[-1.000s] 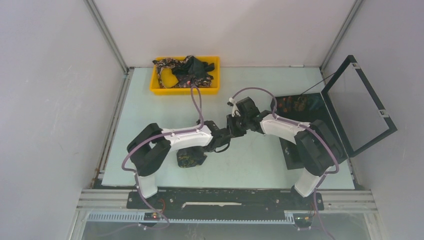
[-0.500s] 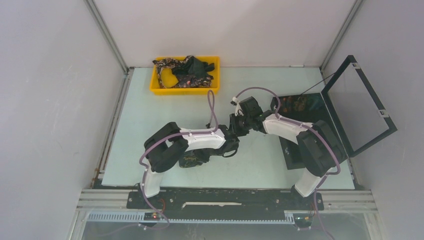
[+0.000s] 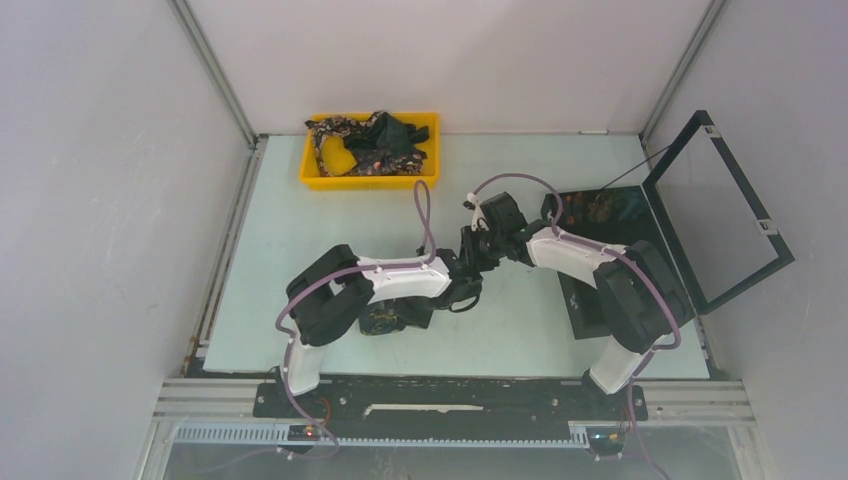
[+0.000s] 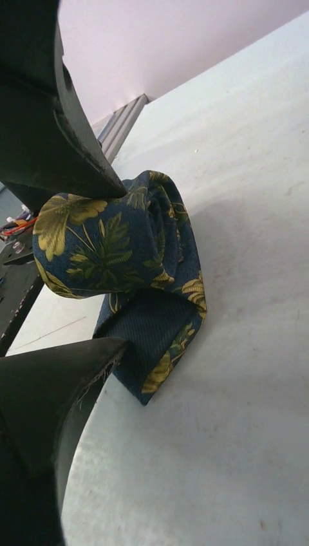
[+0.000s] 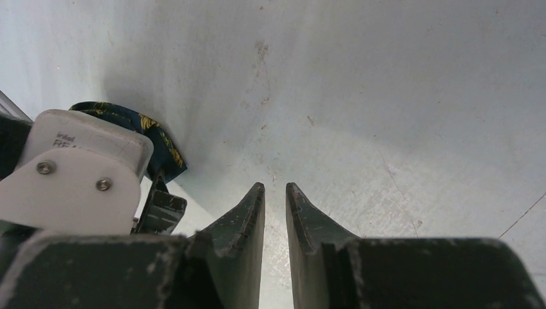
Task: Roll the ties
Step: Roll the tie at the center of the board.
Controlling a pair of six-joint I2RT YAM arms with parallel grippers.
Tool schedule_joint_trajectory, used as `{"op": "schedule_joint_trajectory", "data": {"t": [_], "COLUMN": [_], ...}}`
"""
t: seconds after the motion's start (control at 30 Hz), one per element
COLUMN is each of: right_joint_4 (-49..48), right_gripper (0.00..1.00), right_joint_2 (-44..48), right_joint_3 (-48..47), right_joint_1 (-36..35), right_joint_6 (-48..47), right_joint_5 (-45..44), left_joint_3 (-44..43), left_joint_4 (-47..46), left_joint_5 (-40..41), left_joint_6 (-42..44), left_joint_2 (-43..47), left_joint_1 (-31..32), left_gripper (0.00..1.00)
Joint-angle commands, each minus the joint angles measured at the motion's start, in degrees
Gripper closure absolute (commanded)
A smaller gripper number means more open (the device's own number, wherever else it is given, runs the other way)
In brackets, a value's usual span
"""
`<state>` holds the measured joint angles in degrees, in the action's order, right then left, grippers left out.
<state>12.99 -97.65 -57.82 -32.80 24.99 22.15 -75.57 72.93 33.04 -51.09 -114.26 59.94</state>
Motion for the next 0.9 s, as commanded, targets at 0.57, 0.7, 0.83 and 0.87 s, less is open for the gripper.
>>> {"op": "schedule_joint_trajectory", "data": {"t": [0.57,0.7,0.83,0.87], "right_joint_4": [-5.7,-9.07,-12.23,-12.43], "right_gripper": [0.78,0.78,0.78,0.78], "right_joint_2": [5.03,6.49,7.55,7.49], "right_joint_3": [0.08,0.08,0.0,-0.18], "right_joint_1": [-3.16,-6.05,-8.94,-9.61], "right_joint_6": [1.68,3.06,5.06,5.56], "right_joint_5": [-1.09,0.88,3.31,3.89], "left_joint_3": [9.77,13.81,19.34,21.22], "left_joint_4": [-9.95,-10.41,-13.27,-14.84], "left_joint_5": [4.07,6.69,7.95,7.36], "left_joint_6": [-1.56,-2.52,-2.72,-2.4], "left_joint_2": [28.21,36.09,44.67,48.0], "left_joint_1": [0.37,0.18,-0.8,-1.4], "left_gripper": [0.04,0.05,0.05,0.05]}}
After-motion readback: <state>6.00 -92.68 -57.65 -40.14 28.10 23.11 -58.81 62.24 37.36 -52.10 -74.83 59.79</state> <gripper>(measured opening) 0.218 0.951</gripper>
